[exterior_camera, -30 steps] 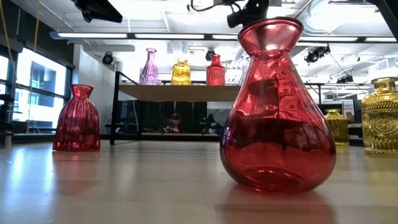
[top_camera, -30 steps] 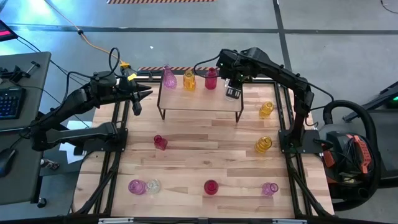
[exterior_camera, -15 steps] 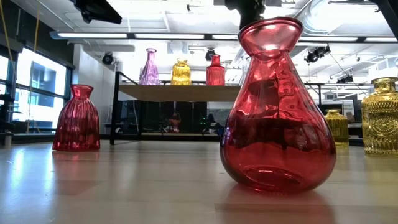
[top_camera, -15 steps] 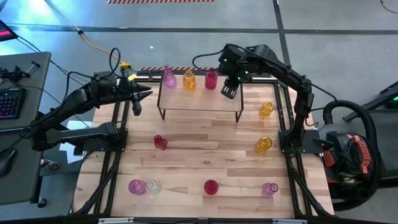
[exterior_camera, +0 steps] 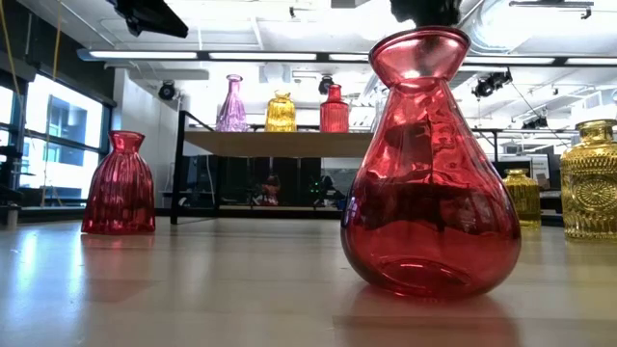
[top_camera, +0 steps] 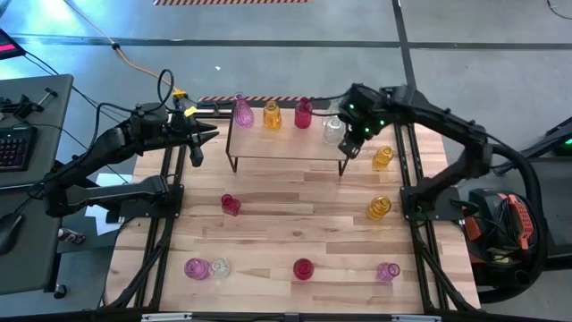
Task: Sort vases onto shelf
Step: Put the right transparent vase on the shelf and align it with the other transparent vase
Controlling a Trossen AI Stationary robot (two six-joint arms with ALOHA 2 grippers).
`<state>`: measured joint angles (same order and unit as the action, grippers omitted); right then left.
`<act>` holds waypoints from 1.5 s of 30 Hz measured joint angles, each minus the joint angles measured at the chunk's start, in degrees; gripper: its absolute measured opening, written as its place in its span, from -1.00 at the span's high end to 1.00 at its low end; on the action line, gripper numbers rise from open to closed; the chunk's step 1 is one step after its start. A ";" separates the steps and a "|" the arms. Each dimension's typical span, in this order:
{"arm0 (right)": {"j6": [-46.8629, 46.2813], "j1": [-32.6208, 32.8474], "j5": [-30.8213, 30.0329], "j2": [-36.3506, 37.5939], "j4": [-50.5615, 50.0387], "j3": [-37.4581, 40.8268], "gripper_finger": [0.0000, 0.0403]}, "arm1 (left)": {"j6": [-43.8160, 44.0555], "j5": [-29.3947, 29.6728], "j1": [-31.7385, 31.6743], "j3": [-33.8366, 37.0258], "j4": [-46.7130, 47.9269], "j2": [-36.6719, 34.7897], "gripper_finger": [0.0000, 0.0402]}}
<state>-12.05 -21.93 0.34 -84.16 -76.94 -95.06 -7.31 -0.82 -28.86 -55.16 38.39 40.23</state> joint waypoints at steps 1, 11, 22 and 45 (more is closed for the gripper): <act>-0.02 0.30 0.56 1.43 4.04 3.15 0.51 | 0.00 0.00 0.00 0.00 0.00 0.00 0.64; 0.92 0.50 4.51 8.00 27.91 23.54 0.51 | -0.38 0.00 0.00 0.00 -0.07 0.00 0.64; 1.90 -1.44 3.17 8.00 29.98 25.22 0.51 | -0.30 0.00 0.00 0.00 -0.09 0.00 0.64; 1.79 -3.94 2.17 7.98 30.46 25.20 0.51 | -0.28 0.00 0.00 0.00 -0.64 0.00 0.64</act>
<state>-10.25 -25.87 2.51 -76.18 -46.48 -69.87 -7.60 -0.82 -28.86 -55.16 37.75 40.23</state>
